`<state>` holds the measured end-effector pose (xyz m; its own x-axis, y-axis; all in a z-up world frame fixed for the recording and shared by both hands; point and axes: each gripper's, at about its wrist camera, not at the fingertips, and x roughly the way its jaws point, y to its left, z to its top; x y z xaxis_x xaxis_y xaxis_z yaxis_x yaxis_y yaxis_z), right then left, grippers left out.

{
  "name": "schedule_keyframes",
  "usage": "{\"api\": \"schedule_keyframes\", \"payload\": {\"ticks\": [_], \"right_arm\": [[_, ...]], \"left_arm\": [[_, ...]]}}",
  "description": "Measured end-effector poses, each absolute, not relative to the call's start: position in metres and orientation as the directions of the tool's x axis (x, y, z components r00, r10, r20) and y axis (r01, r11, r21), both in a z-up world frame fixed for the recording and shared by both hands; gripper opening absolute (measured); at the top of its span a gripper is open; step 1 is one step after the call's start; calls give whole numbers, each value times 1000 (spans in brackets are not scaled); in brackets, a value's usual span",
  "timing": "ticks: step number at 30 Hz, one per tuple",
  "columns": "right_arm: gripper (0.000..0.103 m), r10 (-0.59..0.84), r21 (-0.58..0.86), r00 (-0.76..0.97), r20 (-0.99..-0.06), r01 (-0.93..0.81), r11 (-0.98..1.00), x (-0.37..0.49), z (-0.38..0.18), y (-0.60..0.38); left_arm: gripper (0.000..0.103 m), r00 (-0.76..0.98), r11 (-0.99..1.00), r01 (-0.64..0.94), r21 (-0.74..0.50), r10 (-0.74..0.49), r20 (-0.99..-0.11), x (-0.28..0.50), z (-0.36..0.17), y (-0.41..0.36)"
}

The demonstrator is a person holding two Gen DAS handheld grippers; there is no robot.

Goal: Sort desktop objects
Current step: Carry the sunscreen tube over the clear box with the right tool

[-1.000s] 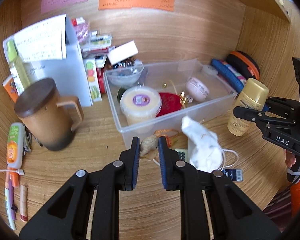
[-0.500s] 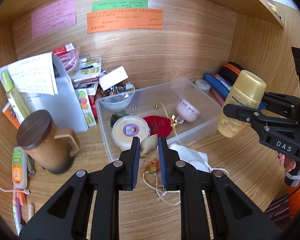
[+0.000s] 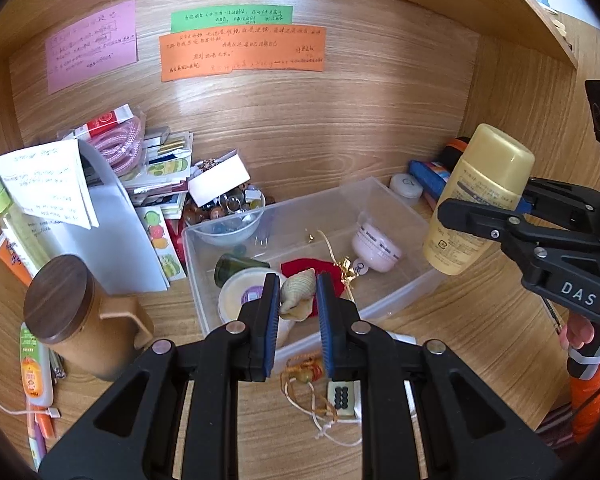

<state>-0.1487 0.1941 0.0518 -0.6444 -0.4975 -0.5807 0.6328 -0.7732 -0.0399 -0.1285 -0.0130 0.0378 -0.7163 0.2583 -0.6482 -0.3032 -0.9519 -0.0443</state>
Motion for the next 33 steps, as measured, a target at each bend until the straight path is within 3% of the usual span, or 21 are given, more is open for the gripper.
{"api": "schedule_keyframes", "payload": {"ticks": [7, 33], "right_arm": [[24, -502, -34, -638, -584, 637, -770, -169, 54, 182], [24, -434, -46, -513, -740, 683, -729, -245, -16, 134]], "left_arm": [[17, -706, -951, -305, -41, 255, -661, -151, 35, -9], [17, -621, -950, -311, -38, 233, -748, -235, -3, 6]]}}
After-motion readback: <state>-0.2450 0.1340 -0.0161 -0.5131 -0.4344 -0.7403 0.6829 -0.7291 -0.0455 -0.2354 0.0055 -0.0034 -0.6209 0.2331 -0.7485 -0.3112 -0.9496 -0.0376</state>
